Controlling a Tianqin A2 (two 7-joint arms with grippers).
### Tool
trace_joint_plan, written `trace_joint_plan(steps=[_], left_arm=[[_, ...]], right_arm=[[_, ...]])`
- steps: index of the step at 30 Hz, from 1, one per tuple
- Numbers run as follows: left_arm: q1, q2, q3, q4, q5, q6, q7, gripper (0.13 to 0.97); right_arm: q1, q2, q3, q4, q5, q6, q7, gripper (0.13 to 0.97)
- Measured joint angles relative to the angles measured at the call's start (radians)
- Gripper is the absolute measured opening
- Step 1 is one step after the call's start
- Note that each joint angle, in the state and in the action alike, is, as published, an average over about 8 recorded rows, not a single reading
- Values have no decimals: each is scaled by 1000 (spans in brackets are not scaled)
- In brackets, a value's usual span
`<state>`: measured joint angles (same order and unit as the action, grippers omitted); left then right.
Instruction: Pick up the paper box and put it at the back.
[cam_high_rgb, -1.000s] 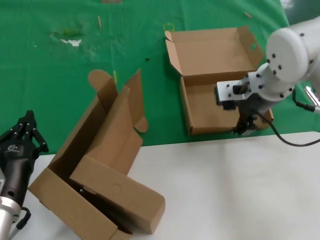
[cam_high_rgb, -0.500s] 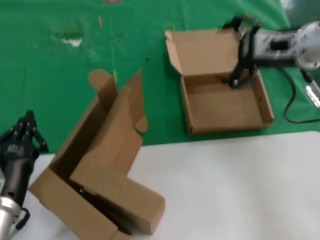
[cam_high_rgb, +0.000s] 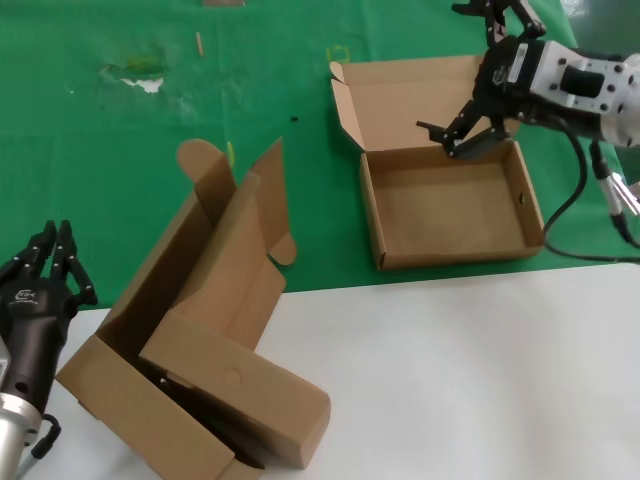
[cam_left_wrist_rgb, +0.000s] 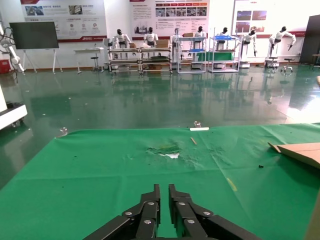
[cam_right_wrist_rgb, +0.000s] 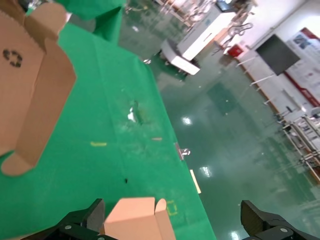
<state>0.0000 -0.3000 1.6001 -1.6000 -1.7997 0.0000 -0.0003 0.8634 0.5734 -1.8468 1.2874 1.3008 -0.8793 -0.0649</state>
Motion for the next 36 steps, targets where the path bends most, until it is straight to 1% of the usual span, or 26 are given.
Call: trace_joint_plan(steps=[4, 8, 16, 19, 27, 28, 36], left_arm=[[0, 0, 0, 0, 0, 0, 0, 196], [0, 0, 0, 0, 0, 0, 0, 224], [0, 0, 0, 0, 0, 0, 0, 362], [0, 0, 0, 0, 0, 0, 0, 362], [0, 0, 0, 0, 0, 0, 0, 566], [0, 0, 0, 0, 0, 0, 0, 566], [0, 0, 0, 0, 0, 0, 0, 764]], right_arm=[[-48, -15, 14, 17, 28, 49, 4, 940], [-98, -31, 28, 35, 56, 99, 7, 950], [-198, -63, 57, 72, 115, 202, 15, 966], [-236, -75, 68, 86, 136, 241, 18, 966], [-338, -107, 96, 122, 195, 344, 25, 966], [-350, -111, 100, 127, 202, 357, 26, 966], [-452, -143, 129, 164, 261, 460, 34, 966]])
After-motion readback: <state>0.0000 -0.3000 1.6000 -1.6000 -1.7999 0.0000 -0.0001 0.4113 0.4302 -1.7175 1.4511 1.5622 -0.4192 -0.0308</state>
